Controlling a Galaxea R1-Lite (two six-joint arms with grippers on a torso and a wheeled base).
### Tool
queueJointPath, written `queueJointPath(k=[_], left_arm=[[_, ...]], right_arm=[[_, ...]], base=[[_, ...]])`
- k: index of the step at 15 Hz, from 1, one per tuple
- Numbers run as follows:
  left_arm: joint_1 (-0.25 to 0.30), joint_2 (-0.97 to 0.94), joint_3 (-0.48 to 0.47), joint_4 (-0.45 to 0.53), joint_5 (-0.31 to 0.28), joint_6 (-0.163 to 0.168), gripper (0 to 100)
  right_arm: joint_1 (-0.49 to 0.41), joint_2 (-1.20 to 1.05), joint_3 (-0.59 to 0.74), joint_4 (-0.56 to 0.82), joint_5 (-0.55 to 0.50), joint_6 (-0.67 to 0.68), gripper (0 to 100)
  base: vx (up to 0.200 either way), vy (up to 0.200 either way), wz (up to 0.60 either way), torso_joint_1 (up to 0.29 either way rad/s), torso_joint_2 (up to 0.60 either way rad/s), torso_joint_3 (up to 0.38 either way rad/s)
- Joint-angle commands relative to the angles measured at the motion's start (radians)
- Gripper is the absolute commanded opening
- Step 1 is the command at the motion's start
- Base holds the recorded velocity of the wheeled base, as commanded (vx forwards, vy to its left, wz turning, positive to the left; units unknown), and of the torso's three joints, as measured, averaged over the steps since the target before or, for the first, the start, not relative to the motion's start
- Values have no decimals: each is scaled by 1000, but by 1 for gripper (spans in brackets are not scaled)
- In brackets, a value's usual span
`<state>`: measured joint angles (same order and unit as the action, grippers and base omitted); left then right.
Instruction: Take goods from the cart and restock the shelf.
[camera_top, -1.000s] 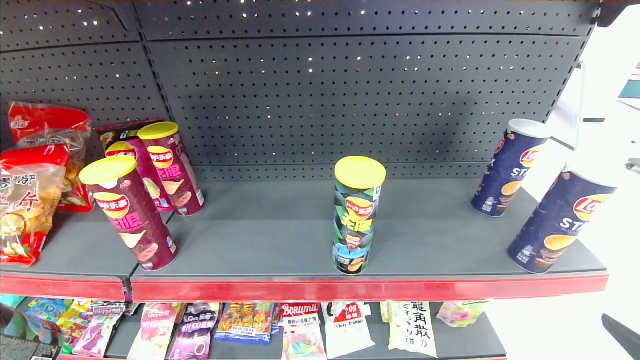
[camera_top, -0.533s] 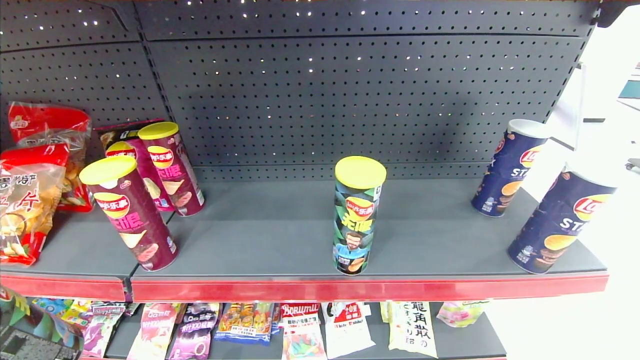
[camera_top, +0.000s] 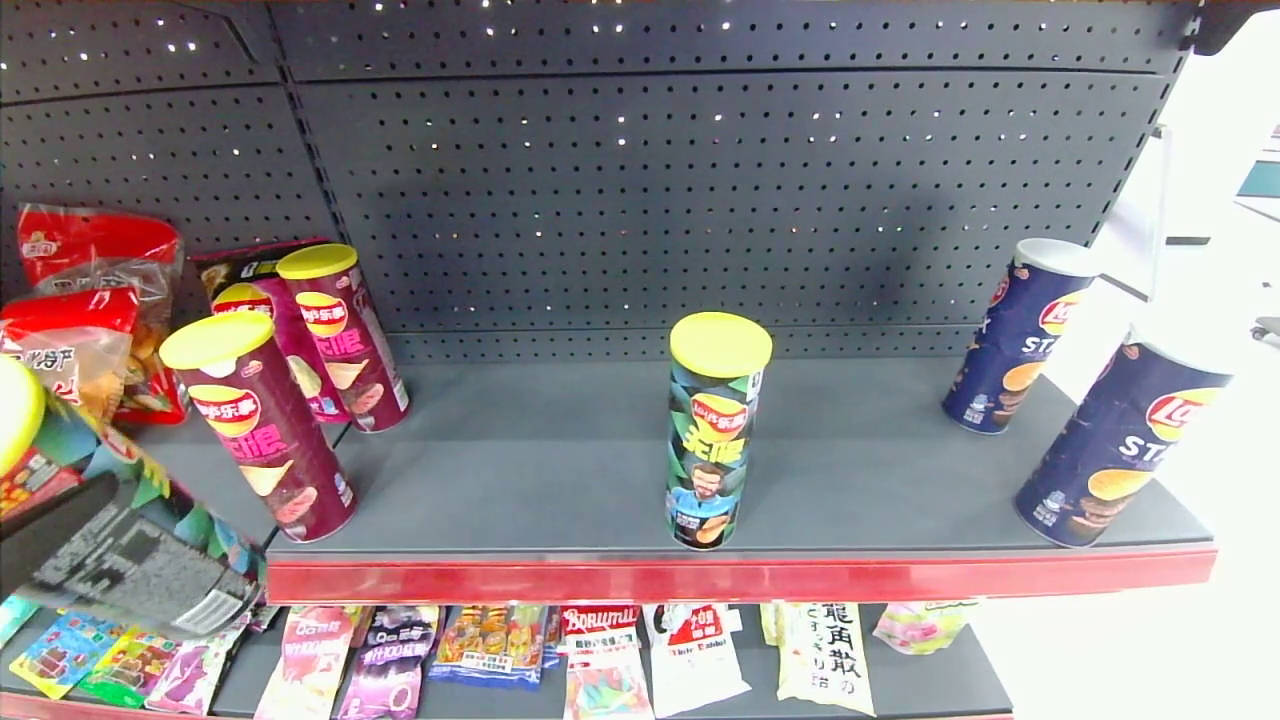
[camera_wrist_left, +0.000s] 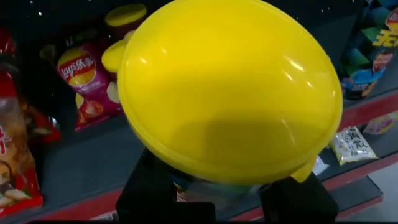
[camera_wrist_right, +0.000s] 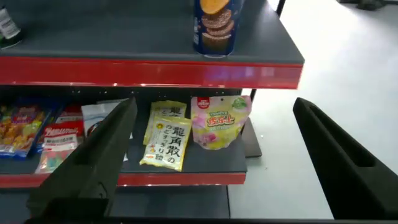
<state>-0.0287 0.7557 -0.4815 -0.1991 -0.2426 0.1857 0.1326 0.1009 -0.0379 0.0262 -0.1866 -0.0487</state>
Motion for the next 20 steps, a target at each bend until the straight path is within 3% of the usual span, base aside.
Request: queueJointPath(k=[1, 3, 4, 5, 8, 11, 12, 13, 17, 20], left_arm=[[-45, 152, 1, -59, -9, -14, 0], [-96, 177, 0, -68, -9, -35, 0], [-123, 200, 0, -95, -9, -49, 0], [-128, 223, 0, -125, -9, -60, 0], [-131, 284, 0, -192, -9, -61, 0], [-175, 323, -17, -209, -9, -71, 0], [-188, 335, -26, -209, -11, -100, 0], [-215, 353, -40, -210, -9, -108, 0], [-241, 441, -100, -213, -11, -115, 0], [-249, 530, -111, -325, -9, -114, 0]], right_arm=[[1, -3, 1, 0, -53, 23, 100], [2, -3, 0, -14, -39, 32, 100], [2, -4, 16, -52, 98, 41, 100], [1, -4, 33, -78, 177, 46, 100], [2, -4, 38, -57, 240, -11, 100], [1, -3, 36, -23, 173, 59, 100], [1, -3, 36, -25, 173, 61, 100], [1, -3, 36, -25, 174, 55, 100], [1, -3, 36, -25, 174, 52, 100], [1, -3, 36, -23, 174, 52, 100]], base=[[0, 0, 0, 0, 0, 0], [0, 0, 0, 0, 0, 0], [0, 0, 0, 0, 0, 0], [0, 0, 0, 0, 0, 0], [0, 0, 0, 0, 0, 0], [0, 0, 0, 0, 0, 0], [0, 0, 0, 0, 0, 0], [0, 0, 0, 0, 0, 0], [0, 0, 0, 0, 0, 0], [0, 0, 0, 0, 0, 0]])
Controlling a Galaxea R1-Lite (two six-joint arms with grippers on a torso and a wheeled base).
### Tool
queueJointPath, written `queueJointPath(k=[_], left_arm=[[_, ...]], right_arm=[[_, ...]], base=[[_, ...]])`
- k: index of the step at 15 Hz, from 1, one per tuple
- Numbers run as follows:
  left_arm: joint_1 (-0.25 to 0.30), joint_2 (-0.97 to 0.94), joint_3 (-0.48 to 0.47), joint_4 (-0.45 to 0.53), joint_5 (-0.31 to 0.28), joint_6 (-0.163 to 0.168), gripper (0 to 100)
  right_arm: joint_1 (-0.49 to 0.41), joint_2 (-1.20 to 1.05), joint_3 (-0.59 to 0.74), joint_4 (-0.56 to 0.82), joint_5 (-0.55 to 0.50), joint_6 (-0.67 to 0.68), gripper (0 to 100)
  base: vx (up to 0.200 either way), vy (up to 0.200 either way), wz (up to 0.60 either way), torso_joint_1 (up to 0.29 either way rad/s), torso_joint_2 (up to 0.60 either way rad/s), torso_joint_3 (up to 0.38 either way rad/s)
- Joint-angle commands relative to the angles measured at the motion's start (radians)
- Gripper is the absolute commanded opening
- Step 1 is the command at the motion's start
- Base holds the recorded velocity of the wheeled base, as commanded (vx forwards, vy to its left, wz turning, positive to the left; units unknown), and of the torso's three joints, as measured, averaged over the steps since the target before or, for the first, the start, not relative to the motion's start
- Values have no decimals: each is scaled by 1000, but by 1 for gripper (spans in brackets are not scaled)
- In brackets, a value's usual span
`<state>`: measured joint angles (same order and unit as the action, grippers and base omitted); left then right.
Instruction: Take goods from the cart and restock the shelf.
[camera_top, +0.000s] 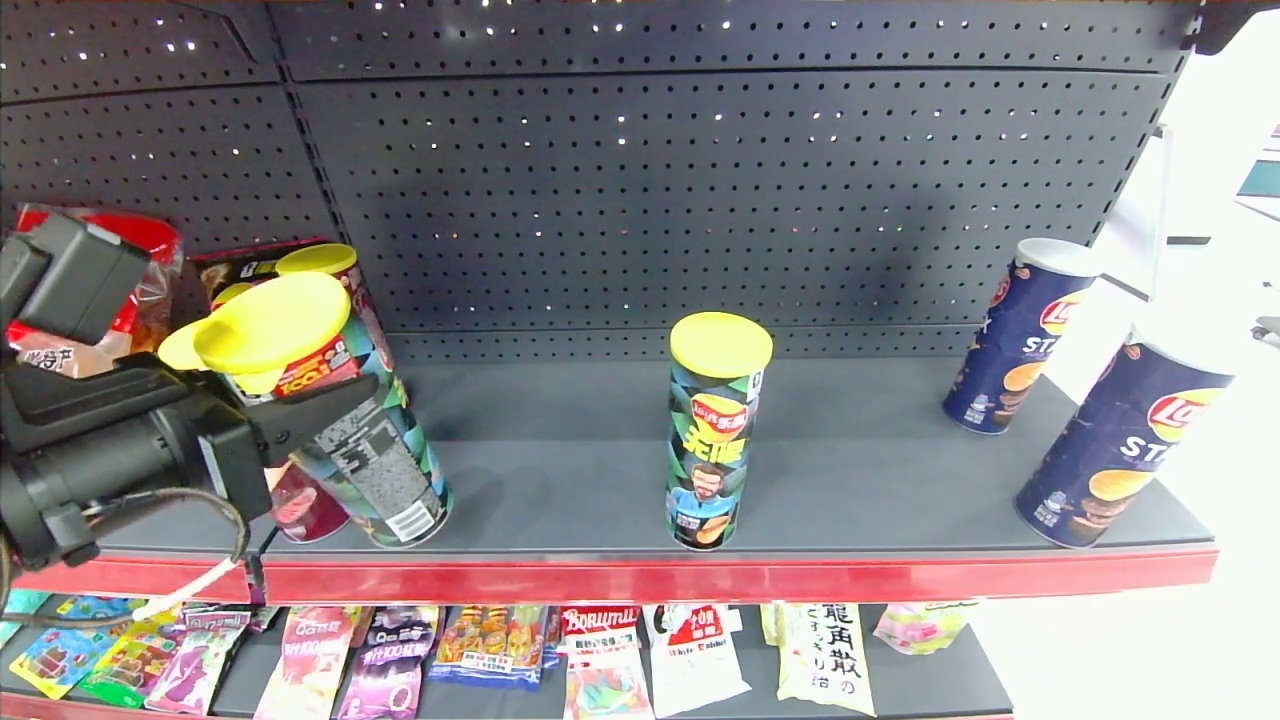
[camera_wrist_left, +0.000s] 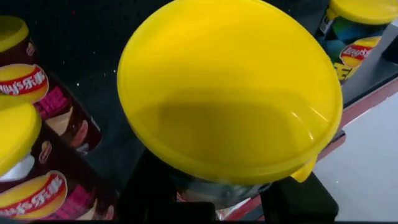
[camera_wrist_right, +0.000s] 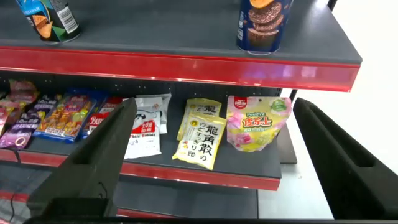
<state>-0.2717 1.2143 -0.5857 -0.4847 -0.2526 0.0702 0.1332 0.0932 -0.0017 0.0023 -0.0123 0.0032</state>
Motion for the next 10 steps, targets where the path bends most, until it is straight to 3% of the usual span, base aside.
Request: queueJointPath(k=[1, 3, 8, 10], left_arm=[[-15, 111, -8, -86, 3, 2, 0], [-66, 194, -45, -141, 13, 2, 0], [-72, 311, -167, -147, 18, -1, 0], [-84, 335, -198, -147, 18, -21, 0]], right_arm=[[0, 5, 0, -1, 0, 0, 100], [0, 5, 0, 1, 0, 0, 100], [0, 5, 0, 1, 0, 0, 100], [0, 5, 0, 1, 0, 0, 100]], base=[[0, 0, 0, 0, 0, 0], [0, 0, 0, 0, 0, 0], [0, 0, 0, 0, 0, 0], [0, 0, 0, 0, 0, 0]])
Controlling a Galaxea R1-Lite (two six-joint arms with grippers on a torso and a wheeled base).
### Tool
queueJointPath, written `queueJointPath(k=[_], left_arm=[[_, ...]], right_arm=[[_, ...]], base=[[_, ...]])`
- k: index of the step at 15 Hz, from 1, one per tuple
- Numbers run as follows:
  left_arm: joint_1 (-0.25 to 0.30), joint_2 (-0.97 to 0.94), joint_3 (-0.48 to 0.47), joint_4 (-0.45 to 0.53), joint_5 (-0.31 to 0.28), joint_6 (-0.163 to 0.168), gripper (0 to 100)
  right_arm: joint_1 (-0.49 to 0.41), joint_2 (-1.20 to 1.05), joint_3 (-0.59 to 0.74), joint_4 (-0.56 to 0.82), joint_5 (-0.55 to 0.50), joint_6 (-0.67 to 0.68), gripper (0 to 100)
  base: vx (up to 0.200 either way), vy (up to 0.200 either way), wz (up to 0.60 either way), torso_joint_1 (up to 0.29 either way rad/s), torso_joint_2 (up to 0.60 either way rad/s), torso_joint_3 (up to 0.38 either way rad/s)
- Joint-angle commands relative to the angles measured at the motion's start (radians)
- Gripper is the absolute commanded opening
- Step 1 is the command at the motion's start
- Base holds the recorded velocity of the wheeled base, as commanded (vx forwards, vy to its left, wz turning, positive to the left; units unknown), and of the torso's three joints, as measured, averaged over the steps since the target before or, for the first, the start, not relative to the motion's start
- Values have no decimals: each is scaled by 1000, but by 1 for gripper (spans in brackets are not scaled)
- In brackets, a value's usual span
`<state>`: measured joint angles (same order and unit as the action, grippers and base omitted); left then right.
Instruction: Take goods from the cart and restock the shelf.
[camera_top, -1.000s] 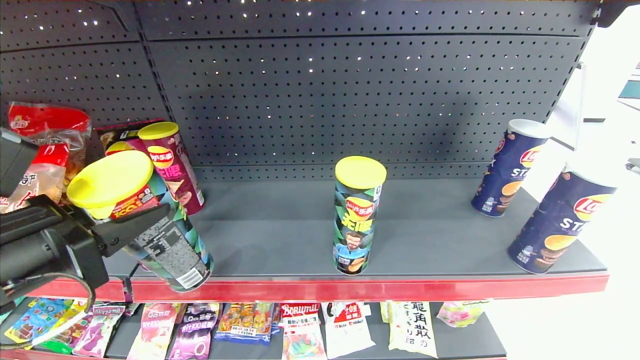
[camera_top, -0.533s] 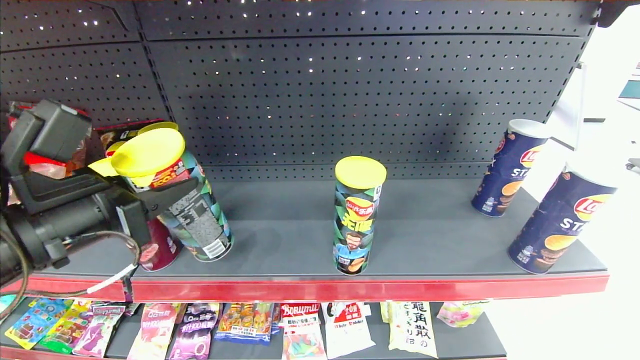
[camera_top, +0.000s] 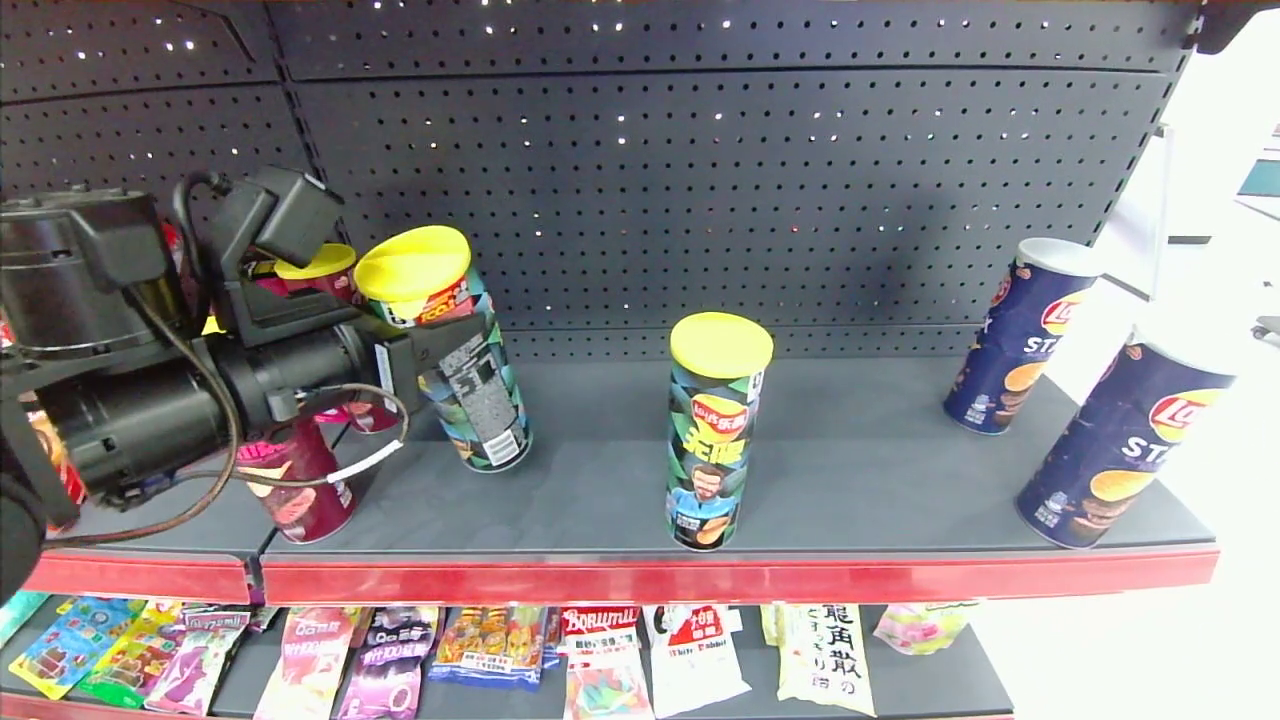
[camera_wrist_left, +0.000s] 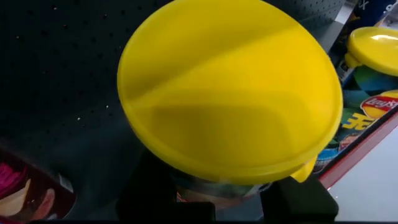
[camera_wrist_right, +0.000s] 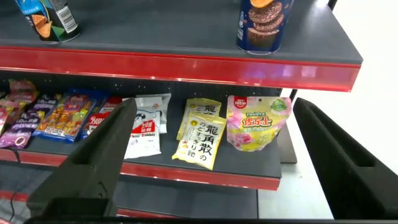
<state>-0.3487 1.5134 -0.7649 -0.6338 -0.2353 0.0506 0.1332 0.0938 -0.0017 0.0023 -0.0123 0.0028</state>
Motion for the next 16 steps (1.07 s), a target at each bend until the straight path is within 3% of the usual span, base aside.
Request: queueJointPath(k=[1, 10, 16], left_arm=[[-16, 50, -34, 2, 1, -8, 0], [-55, 246, -168, -60, 4, -18, 0], [-105, 404, -355, -66, 59, -45, 0]], right_arm=[[0, 4, 0, 1, 0, 0, 100], [0, 4, 0, 1, 0, 0, 100], [0, 4, 0, 1, 0, 0, 100]], base=[[0, 0, 0, 0, 0, 0], [0, 0, 0, 0, 0, 0], [0, 0, 0, 0, 0, 0]])
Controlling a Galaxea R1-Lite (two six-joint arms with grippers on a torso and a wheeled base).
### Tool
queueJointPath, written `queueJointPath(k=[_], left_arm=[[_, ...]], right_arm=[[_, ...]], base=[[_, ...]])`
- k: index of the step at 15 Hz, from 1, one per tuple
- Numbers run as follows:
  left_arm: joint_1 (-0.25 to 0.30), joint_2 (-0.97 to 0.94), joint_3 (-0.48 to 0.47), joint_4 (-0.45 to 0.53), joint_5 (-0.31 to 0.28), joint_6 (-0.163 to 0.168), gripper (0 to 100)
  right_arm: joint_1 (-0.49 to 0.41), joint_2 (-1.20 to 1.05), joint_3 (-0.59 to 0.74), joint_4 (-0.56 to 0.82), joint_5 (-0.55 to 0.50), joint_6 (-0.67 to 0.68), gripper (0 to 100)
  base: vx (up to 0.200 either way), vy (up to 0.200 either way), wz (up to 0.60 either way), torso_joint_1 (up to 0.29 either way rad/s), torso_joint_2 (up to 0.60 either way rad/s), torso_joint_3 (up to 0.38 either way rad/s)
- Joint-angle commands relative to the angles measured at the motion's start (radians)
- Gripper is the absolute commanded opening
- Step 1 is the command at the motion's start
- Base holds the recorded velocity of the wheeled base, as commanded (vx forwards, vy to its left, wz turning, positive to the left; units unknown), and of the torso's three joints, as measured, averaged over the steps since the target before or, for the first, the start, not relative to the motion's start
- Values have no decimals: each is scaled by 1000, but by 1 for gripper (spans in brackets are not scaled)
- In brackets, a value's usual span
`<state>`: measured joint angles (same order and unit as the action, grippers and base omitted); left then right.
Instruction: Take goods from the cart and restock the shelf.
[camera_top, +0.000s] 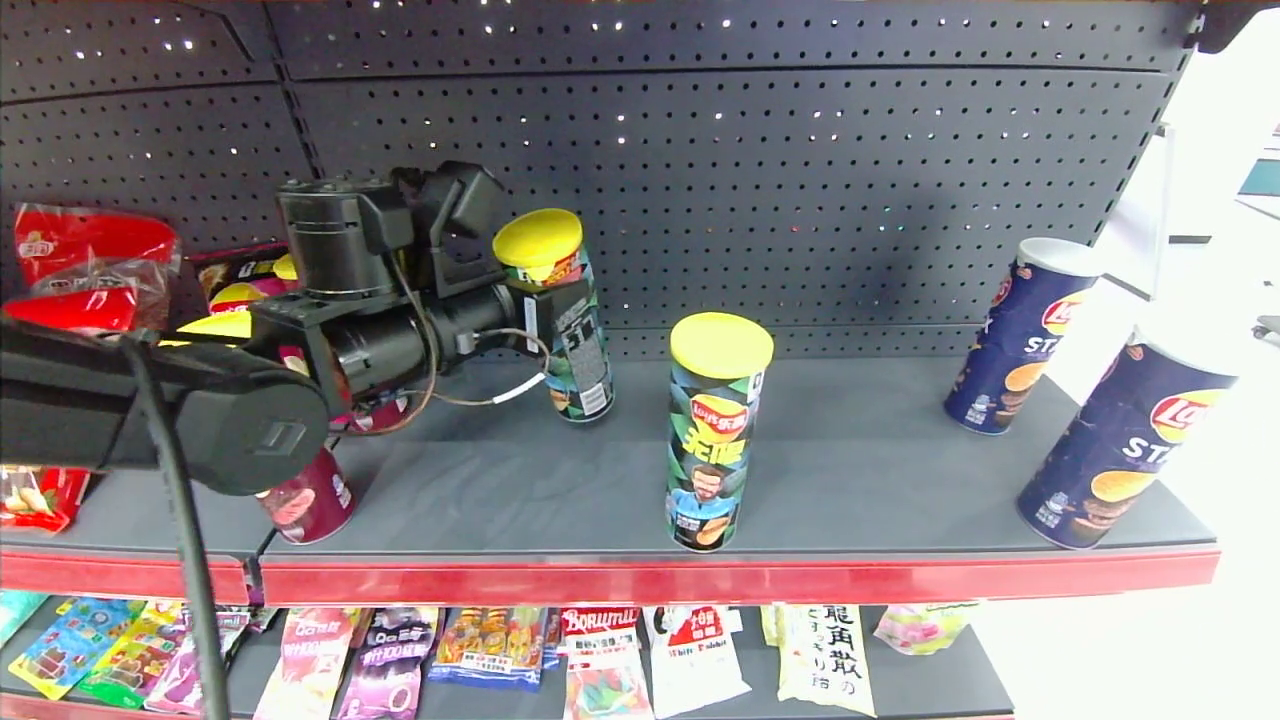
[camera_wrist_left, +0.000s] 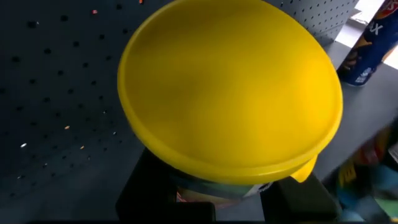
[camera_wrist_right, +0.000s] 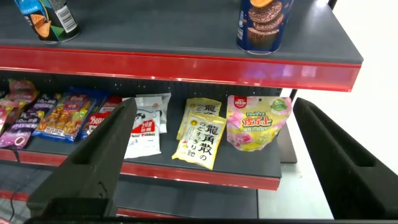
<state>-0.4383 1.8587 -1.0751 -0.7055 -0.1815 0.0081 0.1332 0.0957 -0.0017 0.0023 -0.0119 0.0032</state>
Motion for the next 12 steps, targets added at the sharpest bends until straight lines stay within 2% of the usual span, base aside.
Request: queueJointPath(k=[1, 2, 4, 5, 12], left_arm=[[-22, 79, -80, 29, 7, -3, 0], [-26, 102, -118, 49, 8, -5, 0], [-50, 135, -200, 87, 11, -37, 0], [-63, 152, -233, 113, 11, -42, 0], [-91, 243, -344, 149, 25, -43, 0]], right_arm=[[0, 2, 0, -1, 0, 0, 100], [0, 2, 0, 1, 0, 0, 100], [0, 2, 0, 1, 0, 0, 100], [0, 2, 0, -1, 0, 0, 100], [0, 2, 0, 1, 0, 0, 100]], base=[[0, 0, 0, 0, 0, 0], [0, 0, 0, 0, 0, 0], [0, 0, 0, 0, 0, 0], [0, 0, 0, 0, 0, 0], [0, 0, 0, 0, 0, 0]])
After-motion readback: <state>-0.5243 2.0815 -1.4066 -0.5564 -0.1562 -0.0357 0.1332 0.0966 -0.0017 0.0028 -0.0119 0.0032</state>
